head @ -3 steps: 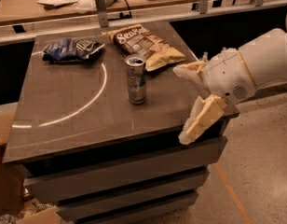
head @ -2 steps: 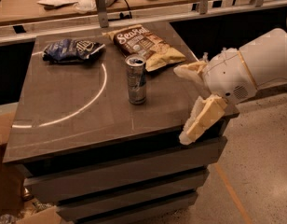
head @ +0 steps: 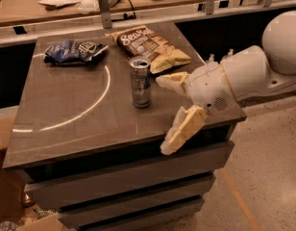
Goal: Move blue chip bag near brown chip bag
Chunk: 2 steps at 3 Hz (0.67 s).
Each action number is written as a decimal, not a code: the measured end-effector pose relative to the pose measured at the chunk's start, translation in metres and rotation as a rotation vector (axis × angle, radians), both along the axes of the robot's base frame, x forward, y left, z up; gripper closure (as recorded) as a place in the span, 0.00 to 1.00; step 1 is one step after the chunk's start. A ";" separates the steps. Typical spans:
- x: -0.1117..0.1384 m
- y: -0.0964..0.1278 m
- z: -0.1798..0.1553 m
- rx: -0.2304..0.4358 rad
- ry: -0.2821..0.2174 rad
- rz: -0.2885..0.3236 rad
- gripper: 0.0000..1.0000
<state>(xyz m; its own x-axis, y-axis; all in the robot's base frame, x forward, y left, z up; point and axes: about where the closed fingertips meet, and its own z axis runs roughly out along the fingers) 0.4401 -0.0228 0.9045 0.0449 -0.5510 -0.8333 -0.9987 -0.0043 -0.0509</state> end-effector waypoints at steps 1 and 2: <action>-0.001 0.047 -0.010 0.054 0.020 0.072 0.00; 0.000 0.090 -0.012 0.098 0.031 0.148 0.00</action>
Offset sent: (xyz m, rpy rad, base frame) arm 0.0033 0.1388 -0.0172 0.1575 0.0485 0.2401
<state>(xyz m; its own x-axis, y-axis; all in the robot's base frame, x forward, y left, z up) 0.4398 0.0667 0.8922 0.0932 -0.4561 -0.8850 -0.9886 -0.1479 -0.0279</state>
